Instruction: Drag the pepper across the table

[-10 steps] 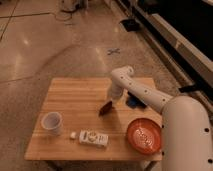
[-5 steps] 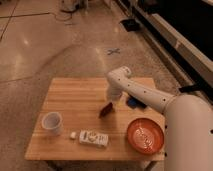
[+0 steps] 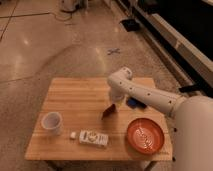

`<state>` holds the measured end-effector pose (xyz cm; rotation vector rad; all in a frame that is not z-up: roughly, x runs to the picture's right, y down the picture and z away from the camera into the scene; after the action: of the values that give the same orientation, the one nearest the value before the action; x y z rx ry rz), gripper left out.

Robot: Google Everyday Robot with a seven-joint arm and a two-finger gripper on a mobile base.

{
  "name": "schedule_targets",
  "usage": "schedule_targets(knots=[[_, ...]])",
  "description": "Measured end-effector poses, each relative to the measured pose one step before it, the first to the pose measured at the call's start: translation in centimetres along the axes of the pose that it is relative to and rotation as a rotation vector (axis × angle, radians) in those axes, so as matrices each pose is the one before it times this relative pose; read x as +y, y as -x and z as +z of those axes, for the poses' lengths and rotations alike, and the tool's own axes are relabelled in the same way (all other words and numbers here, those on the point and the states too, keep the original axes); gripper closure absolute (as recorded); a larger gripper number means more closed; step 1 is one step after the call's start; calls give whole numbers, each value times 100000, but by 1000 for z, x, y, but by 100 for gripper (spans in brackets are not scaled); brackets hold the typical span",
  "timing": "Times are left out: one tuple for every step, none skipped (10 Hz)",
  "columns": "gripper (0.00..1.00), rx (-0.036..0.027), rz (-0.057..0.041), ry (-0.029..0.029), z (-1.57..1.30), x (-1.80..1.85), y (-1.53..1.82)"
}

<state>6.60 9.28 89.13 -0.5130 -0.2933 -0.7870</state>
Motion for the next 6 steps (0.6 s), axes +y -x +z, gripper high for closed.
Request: schedule_targets(knots=[[100,764,933,719,-77,742,-42],[100,657,1168,1049,-6,1024,41],[100,556,694,1060,46,938,93],[100,311,534,638,25,649,84],[100,581,1307,932,-31,1036,-27],[100,435,1224,489,-49,669,-147]])
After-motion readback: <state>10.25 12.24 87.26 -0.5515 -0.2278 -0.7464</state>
